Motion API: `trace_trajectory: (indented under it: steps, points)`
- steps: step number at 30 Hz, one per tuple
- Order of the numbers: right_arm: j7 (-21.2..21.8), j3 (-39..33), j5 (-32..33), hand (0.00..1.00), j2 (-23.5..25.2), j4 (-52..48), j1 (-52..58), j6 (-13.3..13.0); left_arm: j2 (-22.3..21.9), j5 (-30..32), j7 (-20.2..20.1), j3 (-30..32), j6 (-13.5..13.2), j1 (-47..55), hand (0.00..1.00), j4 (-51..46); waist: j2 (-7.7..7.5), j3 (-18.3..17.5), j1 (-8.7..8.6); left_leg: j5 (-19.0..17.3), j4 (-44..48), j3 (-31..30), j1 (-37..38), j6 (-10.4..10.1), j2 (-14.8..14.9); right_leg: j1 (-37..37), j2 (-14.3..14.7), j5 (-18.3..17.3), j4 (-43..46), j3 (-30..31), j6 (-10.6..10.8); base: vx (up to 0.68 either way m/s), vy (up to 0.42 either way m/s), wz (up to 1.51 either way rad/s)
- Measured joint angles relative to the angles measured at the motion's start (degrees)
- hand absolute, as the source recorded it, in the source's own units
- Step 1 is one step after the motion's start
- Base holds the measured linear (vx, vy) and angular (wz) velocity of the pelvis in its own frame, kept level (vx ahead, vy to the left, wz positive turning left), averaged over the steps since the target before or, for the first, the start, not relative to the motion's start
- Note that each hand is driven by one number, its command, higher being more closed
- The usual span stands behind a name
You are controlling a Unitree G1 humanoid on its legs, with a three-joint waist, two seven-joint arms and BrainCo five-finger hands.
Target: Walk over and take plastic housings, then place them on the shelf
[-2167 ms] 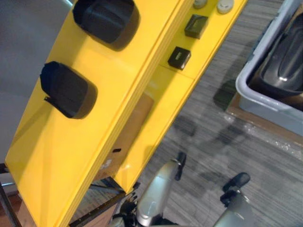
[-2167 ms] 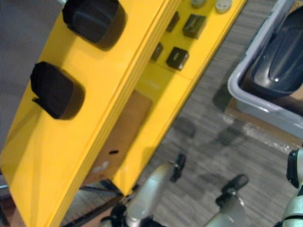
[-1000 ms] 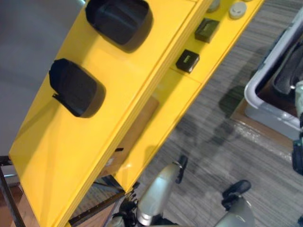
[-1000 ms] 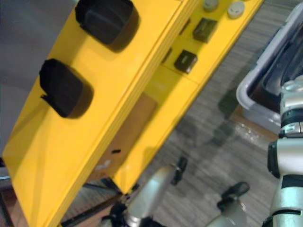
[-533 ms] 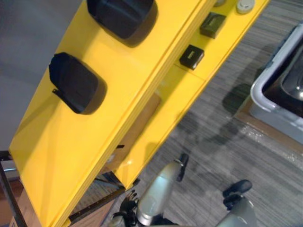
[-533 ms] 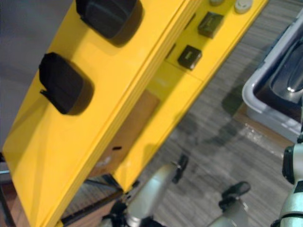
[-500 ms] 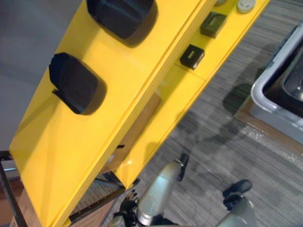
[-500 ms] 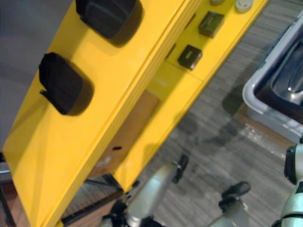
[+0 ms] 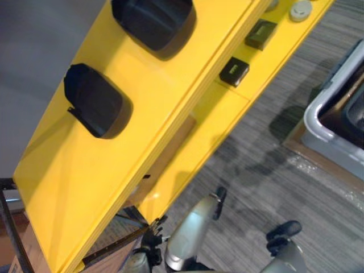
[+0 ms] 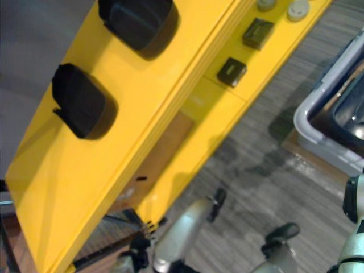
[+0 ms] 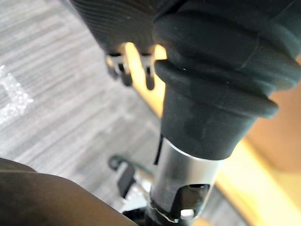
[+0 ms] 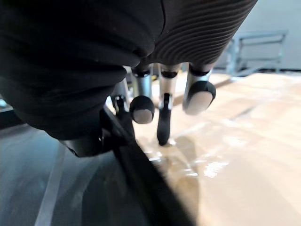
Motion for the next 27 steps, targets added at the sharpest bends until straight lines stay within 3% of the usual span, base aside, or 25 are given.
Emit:
trace_trajectory:
  steps: [4,8,11,14,15,17,20,23,27]
  points:
    - [-0.05,0.23,-1.71,1.0,0.14,1.26,0.12,-4.19,0.83,-0.02,0.12,2.43,-0.14,0.61,0.0,-2.26,-1.53,1.16,-0.97,-0.34,0.45,1.13,0.21,-0.09,1.62,0.0,1.76,1.28,-1.3,1.24,-0.25,-0.02,0.001,-0.23]
    - [-0.25,1.51,-2.34,1.0,0.3,1.01,0.12,-7.23,2.29,-0.12,1.53,4.71,-0.42,2.82,0.0,-6.11,-3.48,2.61,-3.81,-0.35,0.22,1.83,1.55,-0.12,2.45,1.1,2.47,1.43,-1.71,1.67,-0.31,-0.02,-0.01,-0.09]
    - [-1.88,2.9,-2.36,1.0,0.32,0.51,0.12,-8.77,2.52,0.85,2.7,5.76,-3.9,2.67,0.0,-13.5,-4.47,3.33,-4.64,-0.37,-0.96,2.53,3.43,-0.21,3.51,2.44,3.69,2.18,-3.22,2.22,-0.71,-0.03,-0.017,-0.14]
    - [-3.05,4.13,-2.39,1.0,0.85,-1.27,0.12,-10.65,2.33,8.19,7.82,5.76,-5.55,1.44,0.0,-17.74,-5.01,3.71,-6.06,-0.15,-2.55,3.45,5.25,-0.52,3.89,3.35,4.04,2.51,-4.04,2.99,-0.68,-0.03,-0.008,-0.16]
    - [-4.06,4.12,-2.47,1.0,1.27,-1.49,0.12,-11.45,2.32,13.94,12.14,6.14,-5.01,1.08,0.0,-18.76,-5.25,3.88,-6.97,-0.01,-3.26,3.59,6.19,-0.72,4.03,4.01,4.32,2.67,-4.6,3.08,-0.66,-0.01,-0.006,-0.07]
    - [-4.7,4.11,-2.47,1.0,1.41,-1.6,0.11,-11.95,2.34,17.72,15.46,6.75,-3.21,0.23,0.0,-19.01,-5.83,4.28,-7.47,0.29,-4.04,4.15,6.92,-1.07,4.36,4.08,4.64,2.82,-4.93,3.56,-0.76,0.0,-0.021,-0.14]
    - [-5.82,4.07,-2.42,1.0,2.79,-3.26,0.1,-12.85,2.6,25.56,21.44,7.86,5.17,-2.65,0.0,-17.49,-7.82,5.65,-8.83,1.01,-5.75,4.95,8.15,-2.03,5.61,4.08,5.96,3.32,-5.91,4.45,-1.38,0.02,-0.039,-0.19]
    - [-6.98,4.07,-2.26,1.0,4.21,-8.14,0.49,-13.41,2.62,28.29,23.79,9.71,9.77,-5.75,0.0,-14.49,-9.64,6.85,-10.77,1.83,-7.81,5.24,10.01,-2.91,6.5,4.85,6.79,3.59,-6.51,4.63,-1.83,0.01,-0.043,-0.12]
    - [-10.24,4.1,-2.27,1.0,7.12,-16.52,2.78,-15.6,2.78,29.54,25.65,12.54,9.67,-9.25,0.0,-11.71,-12.01,6.95,-11.91,2.27,-10.02,7.49,12.92,-3.65,7.93,5.31,8.15,3.84,-7.18,6.54,-2.66,0.0,-0.047,-0.31]
